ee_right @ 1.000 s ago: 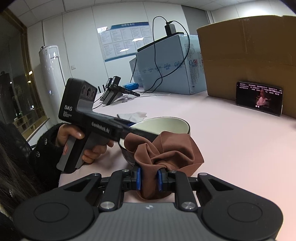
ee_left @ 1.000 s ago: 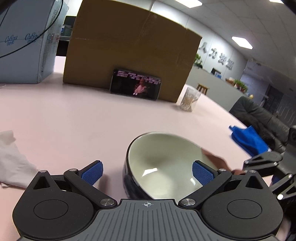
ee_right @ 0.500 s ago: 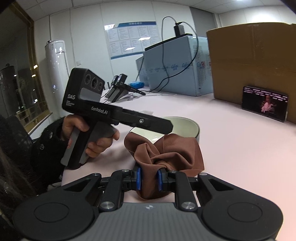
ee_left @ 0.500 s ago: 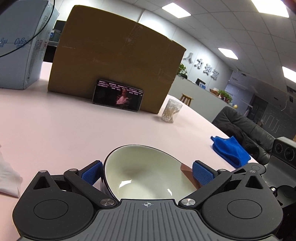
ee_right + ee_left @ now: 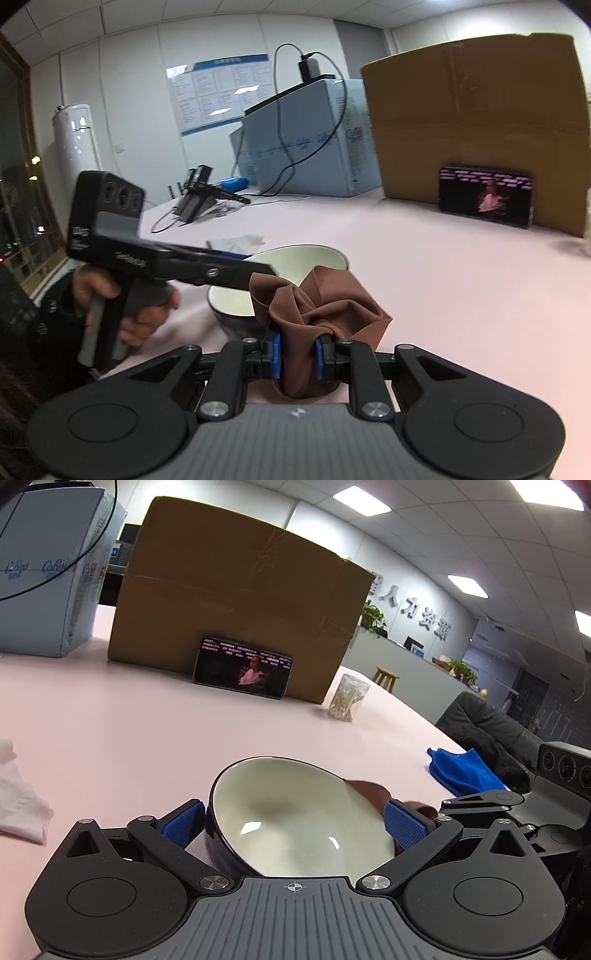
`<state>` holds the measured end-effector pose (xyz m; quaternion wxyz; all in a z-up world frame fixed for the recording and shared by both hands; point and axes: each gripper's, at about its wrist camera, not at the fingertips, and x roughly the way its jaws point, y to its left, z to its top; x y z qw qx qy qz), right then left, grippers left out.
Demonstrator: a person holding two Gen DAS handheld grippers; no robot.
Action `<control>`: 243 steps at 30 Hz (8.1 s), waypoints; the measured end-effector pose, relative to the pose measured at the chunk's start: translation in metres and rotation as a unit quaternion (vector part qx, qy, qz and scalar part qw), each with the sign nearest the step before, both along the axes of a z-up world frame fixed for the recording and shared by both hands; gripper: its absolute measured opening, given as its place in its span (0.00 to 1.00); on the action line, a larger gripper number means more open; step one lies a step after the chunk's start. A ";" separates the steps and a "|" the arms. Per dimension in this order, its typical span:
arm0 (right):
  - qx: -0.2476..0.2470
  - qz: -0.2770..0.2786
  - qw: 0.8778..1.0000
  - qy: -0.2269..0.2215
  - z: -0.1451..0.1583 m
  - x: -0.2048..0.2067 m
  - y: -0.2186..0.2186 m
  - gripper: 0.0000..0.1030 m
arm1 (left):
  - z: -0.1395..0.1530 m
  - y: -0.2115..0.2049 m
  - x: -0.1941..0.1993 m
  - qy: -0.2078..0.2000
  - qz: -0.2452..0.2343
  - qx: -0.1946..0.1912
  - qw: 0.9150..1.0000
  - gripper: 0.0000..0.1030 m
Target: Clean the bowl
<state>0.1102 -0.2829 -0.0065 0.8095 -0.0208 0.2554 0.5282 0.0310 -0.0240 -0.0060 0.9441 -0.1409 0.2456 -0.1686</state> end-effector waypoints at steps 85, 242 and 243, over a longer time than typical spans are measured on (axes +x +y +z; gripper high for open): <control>-0.007 0.032 0.999 0.019 -0.004 -0.009 0.001 0.25 | -0.012 -0.010 0.033 0.033 -0.044 0.045 0.997 1.00; 0.009 -0.172 0.982 0.073 0.002 -0.028 0.000 0.10 | -0.008 -0.010 -0.066 -0.086 0.057 0.094 0.990 0.68; 0.006 -0.169 0.983 0.069 0.003 -0.030 0.001 0.10 | -0.008 -0.009 -0.067 -0.086 0.059 0.087 0.991 0.68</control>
